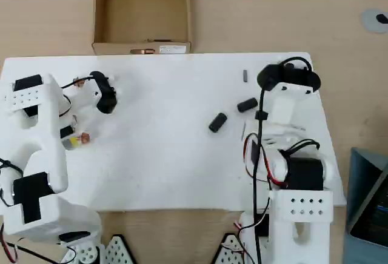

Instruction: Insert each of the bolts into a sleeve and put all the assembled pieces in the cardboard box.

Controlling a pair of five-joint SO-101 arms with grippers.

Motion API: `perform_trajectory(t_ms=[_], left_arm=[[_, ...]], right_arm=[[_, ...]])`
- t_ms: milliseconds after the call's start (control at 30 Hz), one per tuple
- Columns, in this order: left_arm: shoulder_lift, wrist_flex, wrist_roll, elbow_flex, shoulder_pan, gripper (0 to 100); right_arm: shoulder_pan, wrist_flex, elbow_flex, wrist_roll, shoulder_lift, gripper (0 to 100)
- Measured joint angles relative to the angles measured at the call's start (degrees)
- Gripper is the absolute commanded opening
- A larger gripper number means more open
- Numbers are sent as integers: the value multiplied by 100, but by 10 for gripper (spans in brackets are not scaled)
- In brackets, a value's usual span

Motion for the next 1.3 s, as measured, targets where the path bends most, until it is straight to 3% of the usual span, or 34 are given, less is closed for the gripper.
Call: perform_trajectory(t_ms=[367, 567, 933, 1300], left_arm=[[958, -105, 0, -334, 26, 145], [1073, -53, 0, -360, 53, 4], [1187, 35, 0, -369, 211, 3], [862, 1925, 141, -1609, 554, 3]], right_arm=[[0, 0, 0, 0, 0, 9], [0, 0, 0, 0, 0, 9], [0, 0, -18, 0, 0, 9], [0, 9, -352, 0, 0, 9]])
